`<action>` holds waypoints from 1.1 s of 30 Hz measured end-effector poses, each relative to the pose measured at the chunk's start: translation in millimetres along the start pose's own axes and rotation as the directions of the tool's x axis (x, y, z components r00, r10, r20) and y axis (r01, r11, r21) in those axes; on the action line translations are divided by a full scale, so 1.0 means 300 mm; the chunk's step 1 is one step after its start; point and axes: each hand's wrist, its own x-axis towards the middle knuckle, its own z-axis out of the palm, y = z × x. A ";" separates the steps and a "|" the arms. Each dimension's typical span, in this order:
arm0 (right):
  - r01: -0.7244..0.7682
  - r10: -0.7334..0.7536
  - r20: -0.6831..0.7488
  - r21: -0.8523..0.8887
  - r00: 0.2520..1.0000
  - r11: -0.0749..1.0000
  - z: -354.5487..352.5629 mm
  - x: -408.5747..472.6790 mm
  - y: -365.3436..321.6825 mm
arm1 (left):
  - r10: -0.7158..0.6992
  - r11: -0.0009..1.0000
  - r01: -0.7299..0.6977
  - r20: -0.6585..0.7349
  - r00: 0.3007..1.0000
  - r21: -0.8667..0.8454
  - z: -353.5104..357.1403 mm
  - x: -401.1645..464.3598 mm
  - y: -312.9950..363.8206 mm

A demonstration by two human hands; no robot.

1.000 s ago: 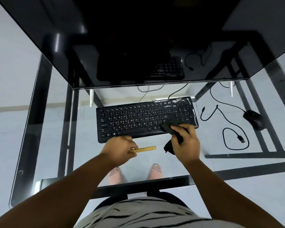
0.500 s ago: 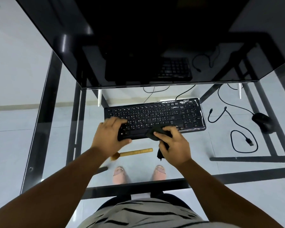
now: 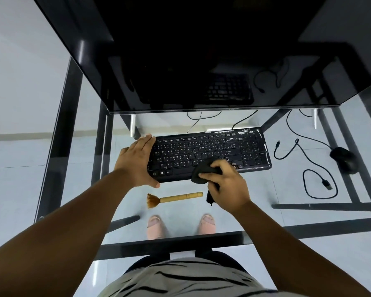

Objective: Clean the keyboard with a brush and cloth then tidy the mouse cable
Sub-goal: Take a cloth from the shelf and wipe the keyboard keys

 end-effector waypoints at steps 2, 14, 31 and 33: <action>0.097 -0.095 0.090 -0.016 0.991 0.995 0.001 0.054 -0.045 | 0.003 1.000 -0.003 -0.003 1.000 0.001 -0.004 -0.004 0.001; 0.108 -0.101 0.123 -0.054 0.987 0.993 -0.028 0.038 -0.009 | -0.020 1.000 0.019 -0.030 0.999 -0.017 -0.007 -0.019 -0.006; -0.235 0.234 -0.180 0.015 0.955 0.972 -0.038 -0.090 0.121 | -0.043 0.999 0.043 -0.054 0.998 0.002 0.022 -0.009 0.053; -0.301 0.304 -0.216 0.047 0.928 0.952 -0.040 -0.114 0.146 | 0.024 0.999 -0.027 -0.128 0.992 -0.029 0.046 -0.007 0.103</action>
